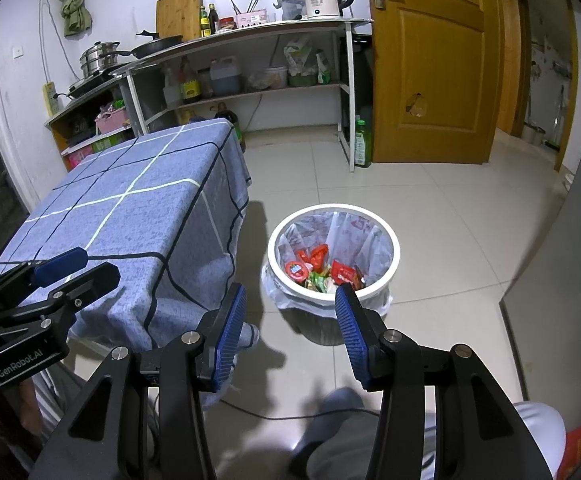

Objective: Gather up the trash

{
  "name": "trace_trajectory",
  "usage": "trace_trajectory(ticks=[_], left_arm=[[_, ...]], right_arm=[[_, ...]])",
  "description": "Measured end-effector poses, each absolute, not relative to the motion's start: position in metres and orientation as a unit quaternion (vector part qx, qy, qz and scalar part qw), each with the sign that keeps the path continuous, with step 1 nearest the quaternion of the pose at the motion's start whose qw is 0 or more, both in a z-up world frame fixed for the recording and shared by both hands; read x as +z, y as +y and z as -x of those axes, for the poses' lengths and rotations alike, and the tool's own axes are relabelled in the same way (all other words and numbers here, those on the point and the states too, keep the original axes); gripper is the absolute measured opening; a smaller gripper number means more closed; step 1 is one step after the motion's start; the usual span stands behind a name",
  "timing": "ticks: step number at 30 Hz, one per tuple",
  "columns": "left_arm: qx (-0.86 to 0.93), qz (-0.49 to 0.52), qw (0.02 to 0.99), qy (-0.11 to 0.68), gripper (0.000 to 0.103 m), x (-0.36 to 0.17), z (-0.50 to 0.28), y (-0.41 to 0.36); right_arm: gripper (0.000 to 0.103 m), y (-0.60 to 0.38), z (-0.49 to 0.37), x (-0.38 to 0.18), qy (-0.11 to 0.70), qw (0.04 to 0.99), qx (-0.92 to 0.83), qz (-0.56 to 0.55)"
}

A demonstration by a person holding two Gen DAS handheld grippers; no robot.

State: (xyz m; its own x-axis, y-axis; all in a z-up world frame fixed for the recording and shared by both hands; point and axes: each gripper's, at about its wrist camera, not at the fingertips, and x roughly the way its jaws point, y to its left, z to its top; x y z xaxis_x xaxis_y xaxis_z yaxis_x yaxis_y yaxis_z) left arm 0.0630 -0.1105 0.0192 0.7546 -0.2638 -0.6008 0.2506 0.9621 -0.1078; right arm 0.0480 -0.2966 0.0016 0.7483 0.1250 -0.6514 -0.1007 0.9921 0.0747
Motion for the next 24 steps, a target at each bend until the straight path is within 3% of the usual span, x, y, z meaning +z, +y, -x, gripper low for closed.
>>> trace_trajectory(ticks=[24], left_arm=[[-0.134, 0.008, 0.935, 0.327, 0.063, 0.0159, -0.0658, -0.1092]], right_arm=[[0.047, -0.2955, -0.0501, -0.0012, 0.354, 0.933, 0.063, -0.016]])
